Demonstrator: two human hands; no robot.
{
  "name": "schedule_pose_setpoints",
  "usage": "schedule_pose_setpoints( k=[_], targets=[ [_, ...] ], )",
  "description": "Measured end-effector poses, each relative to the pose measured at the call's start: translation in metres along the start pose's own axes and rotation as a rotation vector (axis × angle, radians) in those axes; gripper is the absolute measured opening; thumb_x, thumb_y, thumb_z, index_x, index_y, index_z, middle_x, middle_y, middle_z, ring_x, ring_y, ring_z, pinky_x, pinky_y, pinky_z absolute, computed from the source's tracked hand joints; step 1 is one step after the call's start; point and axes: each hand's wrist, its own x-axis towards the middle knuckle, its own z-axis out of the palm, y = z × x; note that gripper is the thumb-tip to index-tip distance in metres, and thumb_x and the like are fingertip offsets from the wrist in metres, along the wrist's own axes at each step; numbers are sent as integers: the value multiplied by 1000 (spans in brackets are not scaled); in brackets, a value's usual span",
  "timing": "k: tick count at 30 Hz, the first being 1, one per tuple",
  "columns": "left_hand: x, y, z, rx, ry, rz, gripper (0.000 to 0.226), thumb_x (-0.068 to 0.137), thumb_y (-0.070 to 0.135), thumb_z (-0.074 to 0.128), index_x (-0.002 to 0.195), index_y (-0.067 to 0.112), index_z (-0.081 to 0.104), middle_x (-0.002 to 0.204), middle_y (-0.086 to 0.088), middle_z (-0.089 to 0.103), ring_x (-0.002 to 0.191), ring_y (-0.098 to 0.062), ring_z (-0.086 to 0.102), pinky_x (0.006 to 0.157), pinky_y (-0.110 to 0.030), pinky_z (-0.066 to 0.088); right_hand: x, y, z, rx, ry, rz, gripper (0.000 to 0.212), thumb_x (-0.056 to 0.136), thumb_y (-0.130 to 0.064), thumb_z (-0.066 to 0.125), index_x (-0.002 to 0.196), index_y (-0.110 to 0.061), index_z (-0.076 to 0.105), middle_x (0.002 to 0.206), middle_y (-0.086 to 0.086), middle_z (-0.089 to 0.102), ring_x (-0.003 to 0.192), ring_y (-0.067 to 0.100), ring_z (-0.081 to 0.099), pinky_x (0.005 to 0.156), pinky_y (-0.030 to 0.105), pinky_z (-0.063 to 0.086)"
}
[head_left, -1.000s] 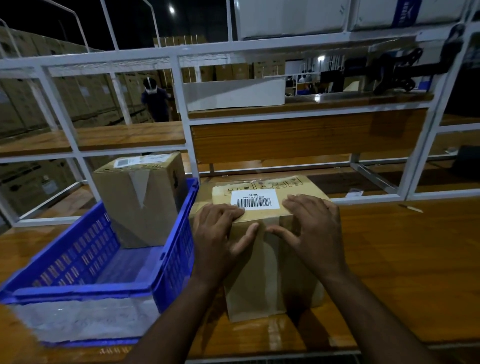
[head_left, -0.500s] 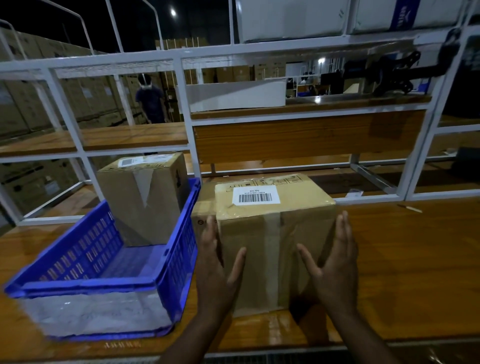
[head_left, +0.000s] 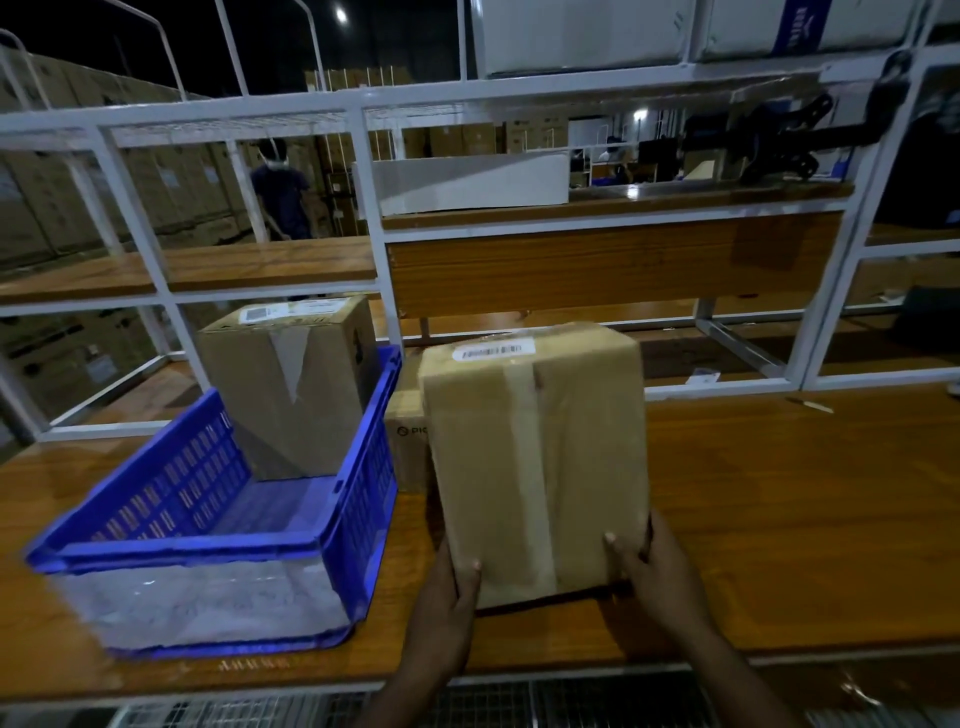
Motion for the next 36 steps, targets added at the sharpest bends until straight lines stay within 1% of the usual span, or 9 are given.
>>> schedule_pose_setpoints(
  k=[4,8,12,15,21,27,30,33,36],
  targets=[
    [-8,16,-4,-60,86,76,47,102,56,43,147,43,36,141,18,54,126,5,51,103,-19,45,-9,-29,-16,199,77,-118,53,91,-46,64,140,-33,47,122,-13,61,110,11,60,81,34,56],
    [-21,45,-12,-171,149,161,78,90,76,38,156,35,29,149,15,48,135,0,47,112,-33,42,-18,-61,-35,302,144,-200,56,89,-53,55,141,-35,48,118,-16,62,108,5,60,75,25,52],
    [-21,64,-25,-293,172,221,96,81,90,37,157,32,28,156,2,43,141,-18,45,111,-51,42,-20,-86,-54,438,193,-269,56,92,-64,53,142,-37,50,132,-9,59,117,10,59,87,37,56],
    [-13,83,-38,-275,170,356,95,89,81,39,156,16,28,155,-13,40,139,-36,45,101,-67,45,-23,-111,-66,551,242,-338,63,83,-67,52,137,-37,49,124,-7,61,105,14,67,74,39,60],
    [-16,146,-59,-295,155,551,100,88,81,40,161,18,14,163,-11,29,143,-29,43,102,-61,48,-22,-149,-99,603,232,-430,65,76,-55,63,124,-23,35,114,-2,57,94,7,69,66,29,60],
    [-27,178,-69,-226,23,652,106,84,86,38,162,22,6,168,-5,18,145,-23,40,103,-39,53,-18,-162,-147,602,148,-436,18,99,-19,55,116,-24,53,108,0,68,91,15,72,62,26,60],
    [-25,181,-66,-216,-29,685,112,80,88,42,162,25,0,169,-3,14,147,-24,38,107,-45,49,-14,-167,-162,666,4,-380,27,101,-13,49,122,-28,59,102,-2,75,84,19,74,58,26,58],
    [-14,169,-63,-259,4,549,121,73,92,47,162,22,5,164,-5,28,141,-20,45,109,-51,46,-9,-167,-156,649,-136,-321,40,98,-9,46,133,-27,56,106,-2,75,92,24,73,62,28,59],
    [-11,154,-59,-389,19,356,124,66,94,52,157,16,25,144,2,57,125,-12,60,97,-35,56,-5,-166,-139,593,-191,-274,48,96,-3,45,135,-30,54,109,-1,74,100,24,72,70,32,60]
  ],
)
